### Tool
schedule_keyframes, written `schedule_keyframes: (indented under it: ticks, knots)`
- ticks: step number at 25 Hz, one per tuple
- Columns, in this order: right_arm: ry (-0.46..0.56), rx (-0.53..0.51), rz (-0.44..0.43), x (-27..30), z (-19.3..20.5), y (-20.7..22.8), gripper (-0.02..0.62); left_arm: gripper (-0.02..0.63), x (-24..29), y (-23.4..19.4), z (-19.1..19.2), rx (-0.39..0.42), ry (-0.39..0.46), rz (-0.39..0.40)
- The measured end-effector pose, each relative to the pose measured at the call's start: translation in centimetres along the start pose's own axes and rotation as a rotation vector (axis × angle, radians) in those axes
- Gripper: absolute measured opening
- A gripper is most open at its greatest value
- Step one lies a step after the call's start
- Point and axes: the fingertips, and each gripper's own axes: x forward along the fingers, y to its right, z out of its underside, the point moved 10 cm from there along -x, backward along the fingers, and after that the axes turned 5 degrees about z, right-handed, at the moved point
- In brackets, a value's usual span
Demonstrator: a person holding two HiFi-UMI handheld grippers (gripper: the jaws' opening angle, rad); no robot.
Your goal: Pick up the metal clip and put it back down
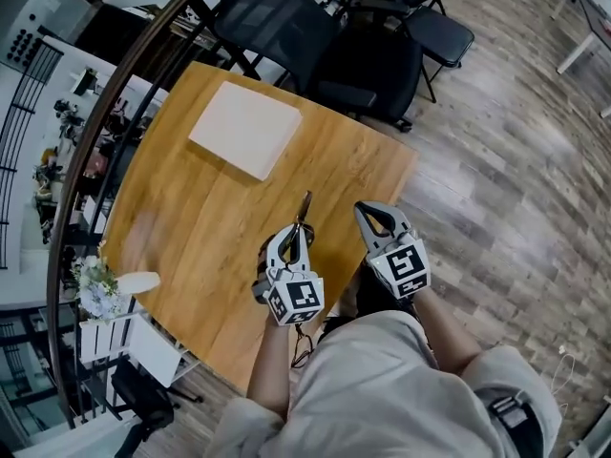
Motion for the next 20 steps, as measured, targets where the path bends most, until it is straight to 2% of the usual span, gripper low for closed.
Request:
schedule_keyframes:
  ticks: [8,20]
  knots:
    - [-0.073,0.004,-0.053,3.8,2.6,4.0,0.026,0.026,6.5,0.1,0.7,0.091,-0.1,-0.059]
    - [-0.139,0.018,-0.144,9.3,4.7,6.0,0.026,0.026,13.0,-0.4,2.1,0.18,-0.197,-0.053]
